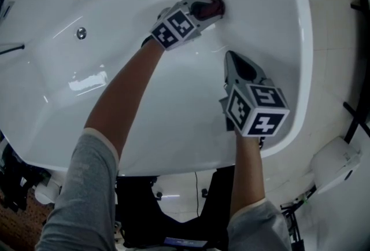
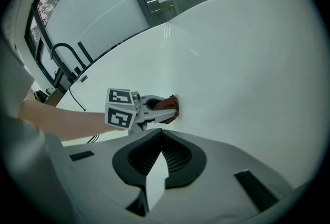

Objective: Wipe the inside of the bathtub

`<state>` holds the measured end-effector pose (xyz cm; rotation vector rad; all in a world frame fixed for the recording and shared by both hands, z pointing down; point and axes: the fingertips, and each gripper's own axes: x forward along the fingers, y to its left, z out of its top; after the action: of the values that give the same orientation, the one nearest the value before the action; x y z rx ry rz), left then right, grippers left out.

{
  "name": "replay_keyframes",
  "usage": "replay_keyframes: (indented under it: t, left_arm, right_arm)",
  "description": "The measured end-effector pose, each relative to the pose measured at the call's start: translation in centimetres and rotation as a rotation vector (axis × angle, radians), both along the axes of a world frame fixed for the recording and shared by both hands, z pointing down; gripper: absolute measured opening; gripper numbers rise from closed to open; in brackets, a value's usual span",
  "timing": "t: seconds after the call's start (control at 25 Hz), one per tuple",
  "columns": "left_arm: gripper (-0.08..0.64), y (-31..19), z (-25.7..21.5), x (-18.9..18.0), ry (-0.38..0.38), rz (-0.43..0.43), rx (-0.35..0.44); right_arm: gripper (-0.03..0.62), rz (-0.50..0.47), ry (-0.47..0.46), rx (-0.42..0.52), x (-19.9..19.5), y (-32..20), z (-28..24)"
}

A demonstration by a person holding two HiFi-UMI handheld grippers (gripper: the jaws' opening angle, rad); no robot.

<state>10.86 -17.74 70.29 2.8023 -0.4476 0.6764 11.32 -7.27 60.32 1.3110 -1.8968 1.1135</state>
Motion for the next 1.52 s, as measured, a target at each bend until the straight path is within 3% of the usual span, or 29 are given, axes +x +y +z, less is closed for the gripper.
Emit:
replay_keyframes:
  t: [0.2, 0.56, 0.76, 0.92, 1.16, 1.4, 1.52]
  left_arm:
    - [0.103, -0.4, 0.2, -0.2, 0.03, 0.002, -0.019]
    - [0.103, 8.6, 3.9, 1.6, -0.008, 0.156, -0.053]
    - [0.103, 5.3, 4.8, 0.1, -0.024, 0.085, -0.018]
    - [0.103, 0.0, 5.3, -2.0, -0.062, -0.034, -0.007]
    - [0.101, -0.9, 5.7, -2.4, -0.037, -0.055, -0.026]
    - [0.101, 6.7, 8.6, -0.6, -0.065, 0.088, -0.071]
    - [0.101, 8.6, 9.5, -0.4, -0.082, 0.117, -0.075]
  right_arm:
    - [0.009, -0.011, -0.003, -0.034, -0.7, -0.2, 1.5]
    - [0.009, -0.049, 0.012, -0.05, -1.1, -0.7, 2.6]
    - [0.009, -0.059, 0.009, -0.048, -1.6, -0.7, 3.0]
    - [0.009, -0.063, 0.012, -0.048, -1.8, -1.1, 3.4]
    - [0.009, -0.096, 0.034, -0.059, -2.5, -2.3, 3.8]
    - [0.009, -0.13, 0.045, -0.07, -2.9, -3.3, 3.7]
    - [0.009, -0.147, 0.039, -0.072, -3.5, -3.5, 3.7]
